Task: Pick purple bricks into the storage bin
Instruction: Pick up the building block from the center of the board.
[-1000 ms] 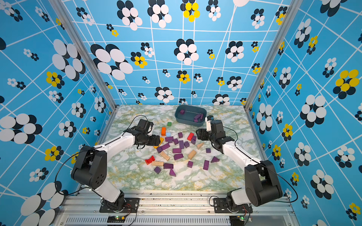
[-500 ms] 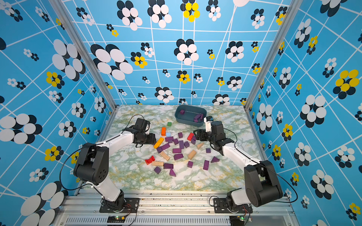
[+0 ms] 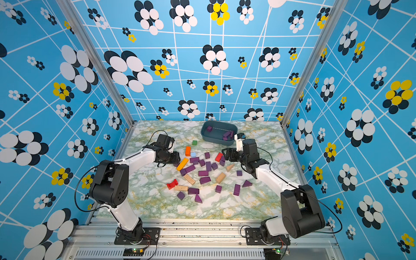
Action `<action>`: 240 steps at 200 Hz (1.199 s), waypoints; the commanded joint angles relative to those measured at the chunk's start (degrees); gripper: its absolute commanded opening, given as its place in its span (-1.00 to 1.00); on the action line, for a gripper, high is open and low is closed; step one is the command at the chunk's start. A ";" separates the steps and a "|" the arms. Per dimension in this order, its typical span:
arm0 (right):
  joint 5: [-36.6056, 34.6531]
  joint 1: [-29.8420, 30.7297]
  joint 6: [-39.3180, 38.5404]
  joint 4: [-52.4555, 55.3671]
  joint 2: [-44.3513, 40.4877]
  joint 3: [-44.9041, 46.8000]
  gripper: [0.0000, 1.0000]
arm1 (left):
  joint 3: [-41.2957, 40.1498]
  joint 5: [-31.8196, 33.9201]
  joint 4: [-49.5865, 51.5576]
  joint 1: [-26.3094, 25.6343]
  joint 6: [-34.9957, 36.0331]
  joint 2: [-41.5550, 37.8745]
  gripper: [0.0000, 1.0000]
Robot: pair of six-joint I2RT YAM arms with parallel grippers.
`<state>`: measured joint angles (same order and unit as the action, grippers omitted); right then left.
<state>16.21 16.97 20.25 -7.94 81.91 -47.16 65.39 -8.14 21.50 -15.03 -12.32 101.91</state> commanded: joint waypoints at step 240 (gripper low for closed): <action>0.67 -0.14 2.18 -0.14 0.88 1.51 0.84 | 3.35 5.95 4.12 -2.38 3.33 4.91 -0.41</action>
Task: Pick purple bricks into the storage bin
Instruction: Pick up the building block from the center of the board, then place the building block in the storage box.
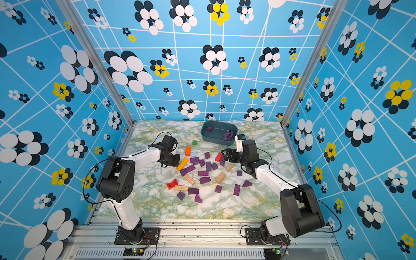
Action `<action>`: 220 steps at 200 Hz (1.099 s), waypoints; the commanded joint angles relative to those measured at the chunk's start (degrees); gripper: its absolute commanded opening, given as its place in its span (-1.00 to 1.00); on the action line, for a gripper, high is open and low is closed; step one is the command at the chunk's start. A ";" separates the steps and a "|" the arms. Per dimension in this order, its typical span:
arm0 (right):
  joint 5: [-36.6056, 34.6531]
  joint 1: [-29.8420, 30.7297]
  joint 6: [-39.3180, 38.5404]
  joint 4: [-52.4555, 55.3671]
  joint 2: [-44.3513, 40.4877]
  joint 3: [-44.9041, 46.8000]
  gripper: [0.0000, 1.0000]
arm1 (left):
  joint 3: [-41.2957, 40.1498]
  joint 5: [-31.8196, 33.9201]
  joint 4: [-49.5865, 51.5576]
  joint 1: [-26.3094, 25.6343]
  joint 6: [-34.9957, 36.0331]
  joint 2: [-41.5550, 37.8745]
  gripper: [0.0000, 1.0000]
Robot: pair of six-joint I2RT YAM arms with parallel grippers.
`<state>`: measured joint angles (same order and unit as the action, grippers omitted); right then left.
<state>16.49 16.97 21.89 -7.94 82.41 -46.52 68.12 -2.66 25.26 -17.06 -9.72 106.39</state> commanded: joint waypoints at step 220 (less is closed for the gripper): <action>-0.70 -5.71 7.45 -9.69 5.38 9.47 0.98 | 30.01 -7.33 -2.30 -5.06 0.48 8.13 -0.73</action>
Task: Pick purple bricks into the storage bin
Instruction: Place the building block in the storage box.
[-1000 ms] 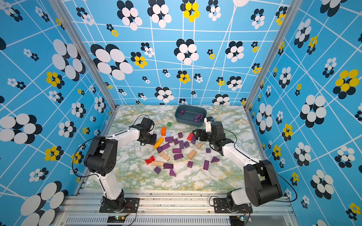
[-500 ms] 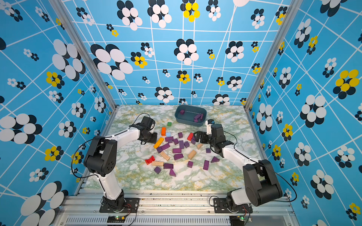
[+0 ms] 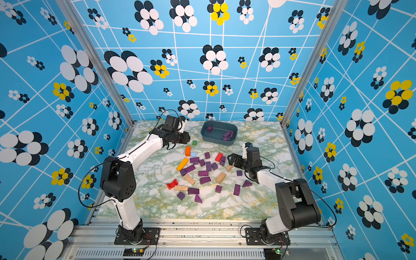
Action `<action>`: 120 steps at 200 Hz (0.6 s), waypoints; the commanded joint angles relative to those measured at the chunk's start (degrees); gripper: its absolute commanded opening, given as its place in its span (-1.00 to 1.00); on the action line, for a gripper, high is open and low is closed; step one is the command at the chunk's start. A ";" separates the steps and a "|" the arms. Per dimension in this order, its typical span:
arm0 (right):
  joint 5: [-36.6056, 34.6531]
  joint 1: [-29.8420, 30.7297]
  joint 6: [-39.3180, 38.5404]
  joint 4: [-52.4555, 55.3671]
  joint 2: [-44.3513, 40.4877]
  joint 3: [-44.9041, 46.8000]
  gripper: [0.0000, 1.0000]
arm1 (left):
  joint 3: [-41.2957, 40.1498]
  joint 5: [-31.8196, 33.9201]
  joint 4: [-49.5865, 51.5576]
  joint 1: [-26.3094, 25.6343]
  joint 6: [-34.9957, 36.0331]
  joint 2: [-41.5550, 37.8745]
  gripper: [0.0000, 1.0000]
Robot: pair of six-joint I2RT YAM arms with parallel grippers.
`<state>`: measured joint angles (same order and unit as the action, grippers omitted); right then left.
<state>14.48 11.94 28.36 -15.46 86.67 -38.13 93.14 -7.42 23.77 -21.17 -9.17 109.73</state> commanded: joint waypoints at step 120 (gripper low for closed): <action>3.63 -1.92 3.20 -7.80 6.68 3.53 0.98 | 30.70 -6.29 -2.84 -2.21 -5.33 25.68 -0.73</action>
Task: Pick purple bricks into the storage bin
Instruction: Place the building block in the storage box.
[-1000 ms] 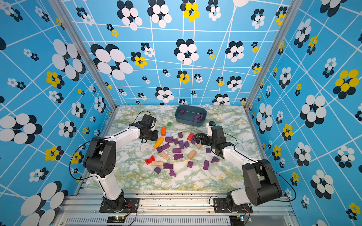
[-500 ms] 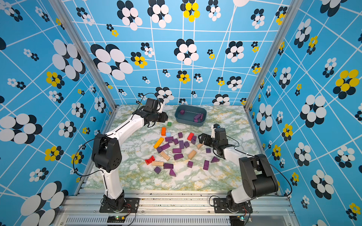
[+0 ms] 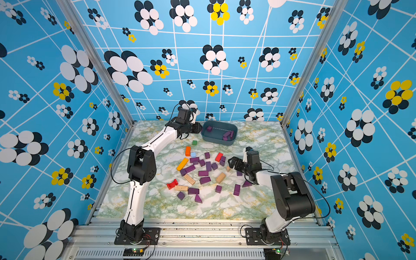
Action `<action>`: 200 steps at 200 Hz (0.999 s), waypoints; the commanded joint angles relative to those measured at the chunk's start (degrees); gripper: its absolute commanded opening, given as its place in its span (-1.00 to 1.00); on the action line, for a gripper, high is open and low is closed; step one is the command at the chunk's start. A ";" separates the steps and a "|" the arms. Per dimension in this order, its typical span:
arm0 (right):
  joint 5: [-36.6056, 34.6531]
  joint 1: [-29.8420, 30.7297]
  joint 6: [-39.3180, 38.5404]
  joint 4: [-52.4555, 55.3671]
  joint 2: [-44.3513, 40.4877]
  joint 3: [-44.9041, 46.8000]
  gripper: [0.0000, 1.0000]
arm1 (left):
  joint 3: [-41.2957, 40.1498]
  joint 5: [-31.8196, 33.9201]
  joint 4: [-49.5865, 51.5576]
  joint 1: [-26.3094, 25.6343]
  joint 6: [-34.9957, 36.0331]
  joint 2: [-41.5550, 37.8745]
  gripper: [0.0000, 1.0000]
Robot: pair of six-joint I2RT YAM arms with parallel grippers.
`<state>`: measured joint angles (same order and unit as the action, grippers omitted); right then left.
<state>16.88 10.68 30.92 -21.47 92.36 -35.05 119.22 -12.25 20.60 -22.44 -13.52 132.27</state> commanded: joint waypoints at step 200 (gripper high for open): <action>-0.76 -1.54 -2.02 7.66 -3.36 -0.56 0.97 | -9.63 1.32 -9.41 -4.14 2.80 -9.62 0.99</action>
<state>14.61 9.47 30.65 -17.67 90.21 -34.96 121.36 -13.28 18.70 -25.76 -11.92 134.80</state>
